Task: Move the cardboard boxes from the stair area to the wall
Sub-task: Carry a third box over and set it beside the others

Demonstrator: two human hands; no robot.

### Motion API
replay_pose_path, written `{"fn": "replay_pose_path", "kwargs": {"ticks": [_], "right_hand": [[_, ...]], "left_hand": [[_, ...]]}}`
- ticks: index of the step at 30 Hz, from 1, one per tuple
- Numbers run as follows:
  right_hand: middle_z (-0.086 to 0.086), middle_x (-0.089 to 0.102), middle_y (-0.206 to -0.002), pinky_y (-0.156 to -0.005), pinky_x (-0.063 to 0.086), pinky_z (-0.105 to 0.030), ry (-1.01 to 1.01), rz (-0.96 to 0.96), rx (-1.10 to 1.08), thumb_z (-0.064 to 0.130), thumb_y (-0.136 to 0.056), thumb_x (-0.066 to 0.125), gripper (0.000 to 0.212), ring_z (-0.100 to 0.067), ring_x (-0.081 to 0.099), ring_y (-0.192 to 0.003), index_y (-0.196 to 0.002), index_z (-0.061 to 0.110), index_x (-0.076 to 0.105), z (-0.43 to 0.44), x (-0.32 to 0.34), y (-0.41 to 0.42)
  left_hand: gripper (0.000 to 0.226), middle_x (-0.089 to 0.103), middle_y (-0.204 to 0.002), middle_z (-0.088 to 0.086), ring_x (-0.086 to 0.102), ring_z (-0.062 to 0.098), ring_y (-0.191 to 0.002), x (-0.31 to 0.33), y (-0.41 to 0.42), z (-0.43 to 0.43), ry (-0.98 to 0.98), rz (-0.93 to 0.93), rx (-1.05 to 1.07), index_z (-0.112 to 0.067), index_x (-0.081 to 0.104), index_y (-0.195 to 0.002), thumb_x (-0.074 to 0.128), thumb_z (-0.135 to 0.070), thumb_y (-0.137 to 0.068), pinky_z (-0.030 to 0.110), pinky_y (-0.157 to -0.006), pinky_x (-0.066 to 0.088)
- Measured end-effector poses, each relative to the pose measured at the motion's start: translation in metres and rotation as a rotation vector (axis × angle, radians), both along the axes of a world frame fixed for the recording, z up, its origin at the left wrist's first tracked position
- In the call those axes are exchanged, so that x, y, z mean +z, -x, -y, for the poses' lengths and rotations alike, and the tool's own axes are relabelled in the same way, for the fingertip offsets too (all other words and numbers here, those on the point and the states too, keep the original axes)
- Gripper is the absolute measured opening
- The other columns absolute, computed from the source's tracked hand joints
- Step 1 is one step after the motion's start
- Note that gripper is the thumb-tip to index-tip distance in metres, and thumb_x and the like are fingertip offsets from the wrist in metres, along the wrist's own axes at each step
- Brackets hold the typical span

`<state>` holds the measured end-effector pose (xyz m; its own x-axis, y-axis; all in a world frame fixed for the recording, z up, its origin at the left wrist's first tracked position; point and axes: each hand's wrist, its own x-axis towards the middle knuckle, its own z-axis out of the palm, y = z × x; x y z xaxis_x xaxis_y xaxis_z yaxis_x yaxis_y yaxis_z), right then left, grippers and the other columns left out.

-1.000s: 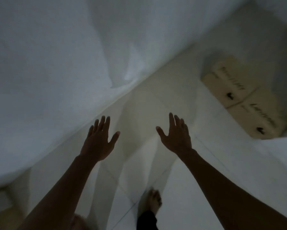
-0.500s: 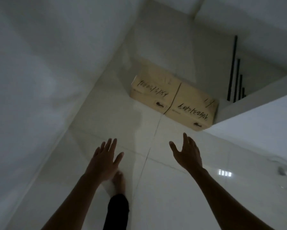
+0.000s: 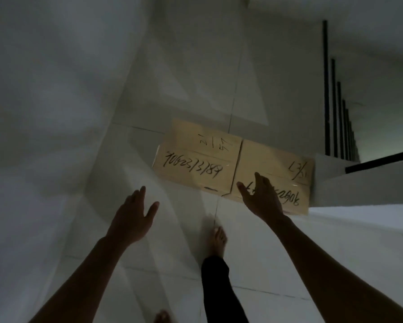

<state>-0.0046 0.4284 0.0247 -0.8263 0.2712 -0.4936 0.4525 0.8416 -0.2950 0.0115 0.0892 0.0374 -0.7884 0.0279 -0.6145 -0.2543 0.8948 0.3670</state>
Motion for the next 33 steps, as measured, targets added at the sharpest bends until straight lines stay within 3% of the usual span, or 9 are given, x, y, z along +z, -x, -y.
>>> {"fn": "replay_pose_path", "kwargs": {"ticks": [5, 9, 12, 16, 19, 21, 23, 27, 33], "right_hand": [[-0.02, 0.007, -0.165, -0.123, 0.01, -0.049, -0.076, 0.064, 0.169, 0.067, -0.094, 0.029, 0.088, -0.035, 0.003, -0.153, -0.157, 0.007, 0.014, -0.013, -0.079, 0.1], [-0.023, -0.002, -0.164, -0.123, 0.0, -0.05, -0.186, 0.022, 0.295, 0.064, -0.096, 0.025, 0.085, -0.037, -0.009, -0.152, -0.157, 0.006, 0.015, -0.021, -0.129, 0.144], [-0.023, 0.004, -0.164, -0.123, 0.003, -0.051, -0.187, -0.086, 0.309, 0.062, -0.095, 0.033, 0.086, -0.039, -0.005, -0.152, -0.156, 0.003, 0.017, -0.013, -0.151, 0.147], [-0.027, 0.009, -0.162, -0.122, 0.012, -0.056, -0.114, -0.139, 0.327, 0.063, -0.092, 0.038, 0.086, -0.043, 0.001, -0.151, -0.157, 0.011, 0.018, 0.004, -0.166, 0.16], [-0.025, 0.007, -0.162, -0.118, 0.02, -0.06, 0.01, -0.063, 0.305, 0.064, -0.091, 0.044, 0.086, -0.045, 0.006, -0.149, -0.159, 0.029, 0.005, 0.024, -0.171, 0.184], [-0.025, 0.015, -0.16, -0.106, 0.037, -0.06, 0.215, 0.028, 0.214, 0.057, -0.09, 0.055, 0.091, -0.049, 0.029, -0.141, -0.155, 0.042, -0.007, 0.039, -0.176, 0.198], [-0.022, 0.038, -0.152, -0.092, 0.051, -0.047, 0.406, 0.05, 0.081, 0.044, -0.088, 0.065, 0.105, -0.044, 0.055, -0.123, -0.153, 0.039, -0.016, 0.053, -0.177, 0.207], [-0.009, 0.044, -0.153, -0.102, 0.042, -0.038, 0.477, 0.16, -0.082, 0.033, -0.084, 0.074, 0.107, -0.034, 0.05, -0.133, -0.158, 0.028, -0.003, 0.062, -0.178, 0.218], [-0.006, 0.047, -0.15, -0.105, 0.041, -0.042, 0.433, 0.167, 0.027, 0.035, -0.081, 0.076, 0.099, -0.032, 0.048, -0.133, -0.157, 0.025, 0.013, 0.081, -0.126, 0.198]], "left_hand": [[0.072, 0.028, -0.158, 0.014, 0.031, 0.032, -0.144, -0.058, 0.131, -0.022, -0.021, -0.037, 0.067, -0.013, 0.015, -0.154, 0.04, -0.049, -0.097, 0.047, -0.115, 0.031], [0.081, 0.026, -0.159, 0.017, 0.03, 0.034, -0.144, -0.114, 0.218, -0.043, -0.057, 0.008, 0.255, -0.01, 0.013, -0.154, 0.043, -0.054, -0.094, 0.042, -0.116, 0.026], [0.087, 0.028, -0.158, 0.018, 0.034, 0.035, -0.142, -0.147, 0.235, -0.055, -0.099, 0.113, 0.344, -0.008, 0.011, -0.154, 0.049, -0.054, -0.091, 0.039, -0.114, 0.028], [0.085, 0.045, -0.143, 0.022, 0.046, 0.039, -0.13, -0.165, 0.219, -0.045, -0.02, 0.081, 0.503, -0.001, 0.026, -0.144, 0.07, -0.039, -0.083, 0.043, -0.104, 0.039], [0.1, 0.055, -0.135, 0.016, 0.055, 0.038, -0.122, -0.167, 0.204, -0.017, -0.051, 0.133, 0.647, -0.007, 0.035, -0.142, 0.077, -0.059, -0.067, 0.048, -0.099, 0.047], [0.114, 0.063, -0.126, 0.011, 0.062, 0.034, -0.113, -0.184, 0.192, 0.007, -0.092, 0.16, 0.744, -0.014, 0.047, -0.136, 0.074, -0.078, -0.046, 0.05, -0.093, 0.053], [0.109, 0.068, -0.117, 0.008, 0.066, 0.031, -0.106, -0.197, 0.18, 0.02, -0.13, 0.192, 0.788, -0.018, 0.054, -0.129, 0.073, -0.081, -0.041, 0.05, -0.088, 0.056], [0.104, 0.065, -0.118, 0.009, 0.064, 0.033, -0.105, -0.155, 0.173, -0.001, -0.133, 0.246, 0.86, -0.017, 0.051, -0.131, 0.072, -0.074, -0.046, 0.051, -0.088, 0.056], [0.104, 0.064, -0.124, 0.01, 0.063, 0.034, -0.108, -0.099, 0.121, 0.004, -0.105, 0.223, 0.954, -0.016, 0.049, -0.135, 0.072, -0.071, -0.05, 0.052, -0.09, 0.055]]}}
